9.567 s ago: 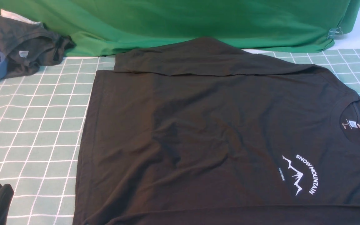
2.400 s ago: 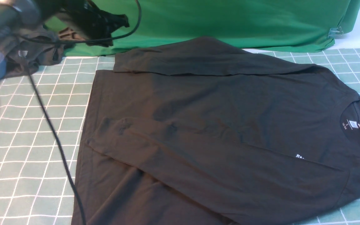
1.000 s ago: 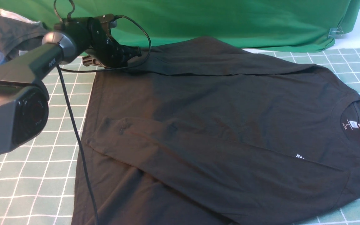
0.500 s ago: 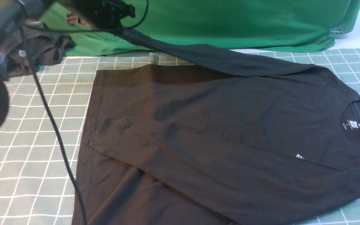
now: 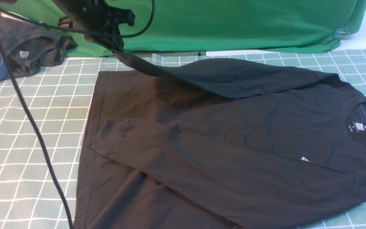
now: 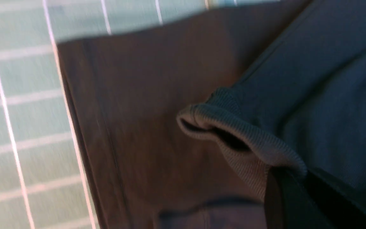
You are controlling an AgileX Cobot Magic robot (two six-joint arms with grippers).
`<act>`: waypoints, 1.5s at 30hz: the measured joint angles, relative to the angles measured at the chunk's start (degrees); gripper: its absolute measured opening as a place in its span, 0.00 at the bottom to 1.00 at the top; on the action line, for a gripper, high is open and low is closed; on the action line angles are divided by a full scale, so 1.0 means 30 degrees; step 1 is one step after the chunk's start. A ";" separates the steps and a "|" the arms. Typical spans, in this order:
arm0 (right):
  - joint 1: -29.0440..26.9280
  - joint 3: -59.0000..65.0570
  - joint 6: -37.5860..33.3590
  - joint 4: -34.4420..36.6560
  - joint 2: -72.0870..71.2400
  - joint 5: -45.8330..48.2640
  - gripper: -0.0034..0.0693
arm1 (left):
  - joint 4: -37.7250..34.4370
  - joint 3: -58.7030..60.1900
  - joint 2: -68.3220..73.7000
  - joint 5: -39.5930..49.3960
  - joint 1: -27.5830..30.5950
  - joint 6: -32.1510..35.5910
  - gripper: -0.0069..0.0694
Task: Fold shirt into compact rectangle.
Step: 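Fold the left side of the dark shirt inward over its body with the left gripper, then grasp the near edge of the shirt at its hem and shoulder corners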
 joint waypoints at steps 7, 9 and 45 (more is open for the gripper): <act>0.0000 -0.0174 0.0000 0.0076 0.1069 0.0076 0.06 | 0.0272 0.5633 -0.2885 -0.1720 -0.0717 -0.0083 0.11; 0.0000 -0.0189 0.0000 0.0124 0.1069 0.0187 0.06 | 0.0301 0.8406 -0.4162 -0.2902 -0.0722 -0.0739 0.11; 0.0000 -0.0189 -0.0245 0.0629 0.1069 -0.0073 0.06 | 0.1801 2.0497 -1.0026 -0.1232 -0.1655 -0.3842 0.74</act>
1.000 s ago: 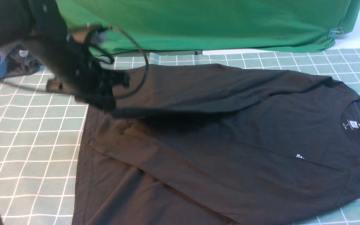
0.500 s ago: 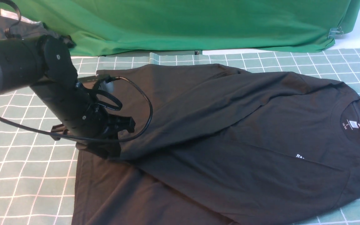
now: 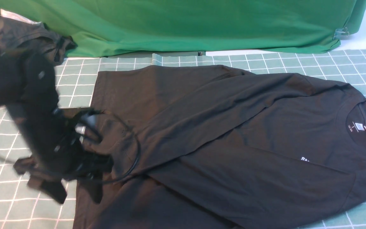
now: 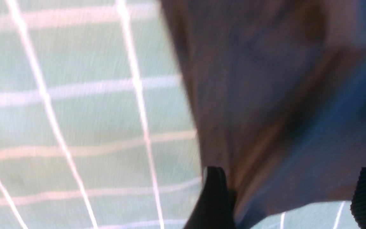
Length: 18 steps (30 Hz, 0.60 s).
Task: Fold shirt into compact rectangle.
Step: 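Grasp the near edge of the shirt at its hem and shoulder corners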
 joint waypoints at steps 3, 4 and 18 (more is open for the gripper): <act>0.0000 0.0000 0.0000 0.0131 0.0000 0.0000 0.06 | 0.0008 0.2328 -0.1727 -0.1798 0.0000 -0.0617 0.73; 0.0000 0.0000 0.0000 0.0244 0.0000 0.0000 0.06 | 0.0052 0.2811 -0.1996 -0.2134 0.0000 -0.0634 0.73; 0.0000 0.0000 -0.0320 0.1537 0.0000 -0.0676 0.07 | 0.0052 0.6134 -0.2350 -0.4183 -0.0017 -0.1209 0.64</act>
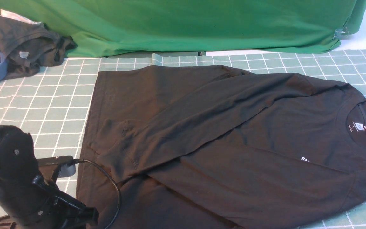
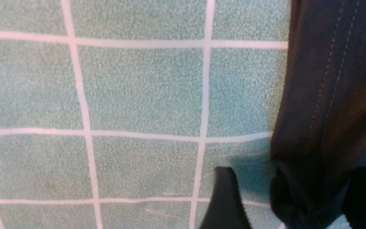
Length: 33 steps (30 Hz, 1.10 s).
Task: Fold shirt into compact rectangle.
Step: 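Grasp the near edge of the shirt at its hem and shoulder corners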
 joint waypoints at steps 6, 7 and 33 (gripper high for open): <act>0.0000 0.0000 -0.0037 0.0151 0.0000 0.0057 0.07 | -0.0137 0.0127 0.0271 -0.0431 0.0000 0.0021 0.29; 0.0000 0.0000 -0.0037 0.0198 0.0000 0.0129 0.07 | -0.0137 0.0154 0.0399 -0.0431 0.0000 0.0065 0.22; 0.0151 0.0183 -0.3069 0.4810 0.4683 0.6571 0.37 | 0.2882 0.0176 -0.7980 0.2294 -0.0014 -0.0865 0.10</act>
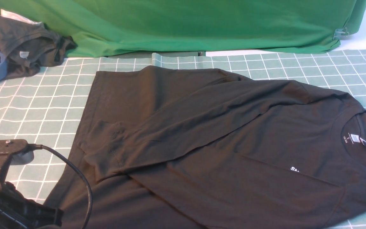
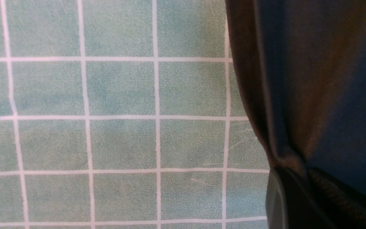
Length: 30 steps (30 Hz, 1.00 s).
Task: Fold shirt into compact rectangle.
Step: 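Grasp the near edge of the shirt at its hem and shoulder corners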
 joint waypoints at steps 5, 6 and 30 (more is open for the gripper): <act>0.1653 0.2082 -0.2821 0.0321 0.1149 -0.2869 0.69 | -0.0043 0.0000 0.0000 -0.0084 0.0000 0.0000 0.10; 0.2046 0.2592 -0.3541 0.0342 0.1248 -0.3905 0.72 | -0.0043 0.0000 0.0000 -0.0124 0.0000 0.0000 0.10; 0.4228 0.4987 -0.6498 -0.1633 0.6052 -1.1038 0.21 | -0.1122 0.0000 -0.0015 -0.1025 0.0000 0.0035 0.10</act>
